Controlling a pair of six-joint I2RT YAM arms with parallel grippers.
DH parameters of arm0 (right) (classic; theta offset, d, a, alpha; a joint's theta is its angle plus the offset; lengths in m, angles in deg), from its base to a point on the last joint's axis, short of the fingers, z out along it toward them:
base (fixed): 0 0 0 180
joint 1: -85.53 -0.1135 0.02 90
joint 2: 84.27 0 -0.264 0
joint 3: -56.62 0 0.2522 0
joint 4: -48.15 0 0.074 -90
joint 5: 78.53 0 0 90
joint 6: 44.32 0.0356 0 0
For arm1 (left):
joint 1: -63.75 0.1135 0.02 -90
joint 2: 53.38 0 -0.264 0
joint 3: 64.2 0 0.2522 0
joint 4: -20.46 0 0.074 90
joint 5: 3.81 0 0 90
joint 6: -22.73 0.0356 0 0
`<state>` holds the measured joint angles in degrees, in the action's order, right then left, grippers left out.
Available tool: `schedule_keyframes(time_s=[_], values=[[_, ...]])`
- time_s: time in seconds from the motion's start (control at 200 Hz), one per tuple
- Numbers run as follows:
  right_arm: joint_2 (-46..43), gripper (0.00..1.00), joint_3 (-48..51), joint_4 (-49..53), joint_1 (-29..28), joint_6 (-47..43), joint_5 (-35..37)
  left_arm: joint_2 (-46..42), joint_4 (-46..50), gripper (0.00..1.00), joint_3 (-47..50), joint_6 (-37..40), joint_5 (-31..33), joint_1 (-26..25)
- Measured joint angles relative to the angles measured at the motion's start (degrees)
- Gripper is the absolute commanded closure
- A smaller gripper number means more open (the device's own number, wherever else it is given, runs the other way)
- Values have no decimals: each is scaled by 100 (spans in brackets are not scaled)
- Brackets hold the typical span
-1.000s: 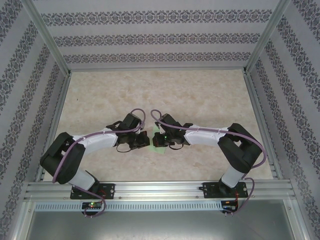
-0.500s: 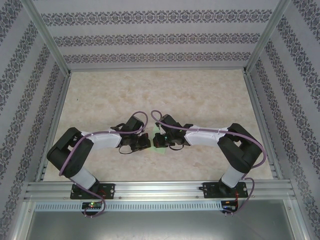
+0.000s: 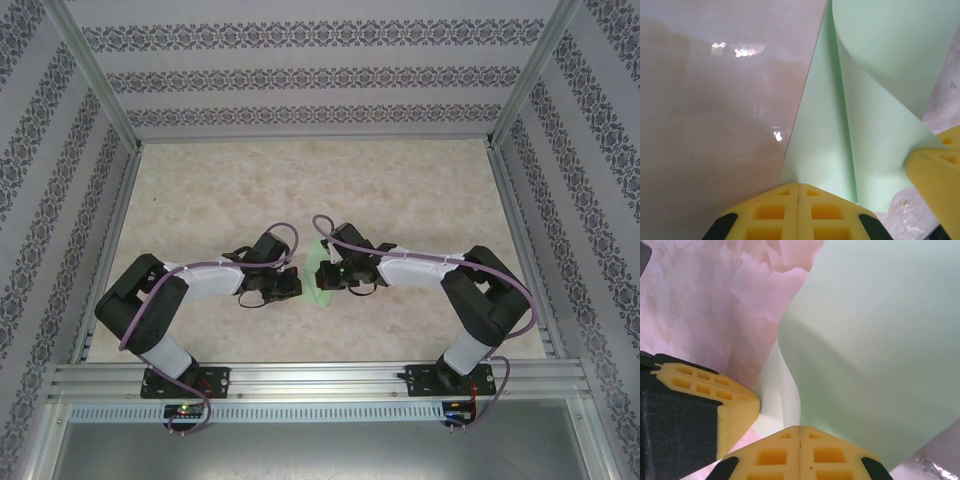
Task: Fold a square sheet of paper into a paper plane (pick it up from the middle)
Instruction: Fold the triangle a second time at the center of the table.
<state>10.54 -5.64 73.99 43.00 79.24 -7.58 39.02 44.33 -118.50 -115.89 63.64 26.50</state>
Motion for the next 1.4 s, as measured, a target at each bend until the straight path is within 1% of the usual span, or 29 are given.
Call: schedule_keyframes(time_s=[0.195, 0.48, 1.094, 1.399], values=[[-122, 100, 0, 354, 208, -498, -275, 94, 114, 100, -140, 79, -7, -2], [20, 100, -177, 879, 509, -1137, -356, 107, 208, 100, -203, 166, 48, -33], [382, 99, -442, 1029, 592, -1871, -378, 142, 354, 100, -293, 212, 70, -44], [450, 100, -599, 1058, 592, -2284, -260, 144, 404, 100, -319, 214, 85, -44]])
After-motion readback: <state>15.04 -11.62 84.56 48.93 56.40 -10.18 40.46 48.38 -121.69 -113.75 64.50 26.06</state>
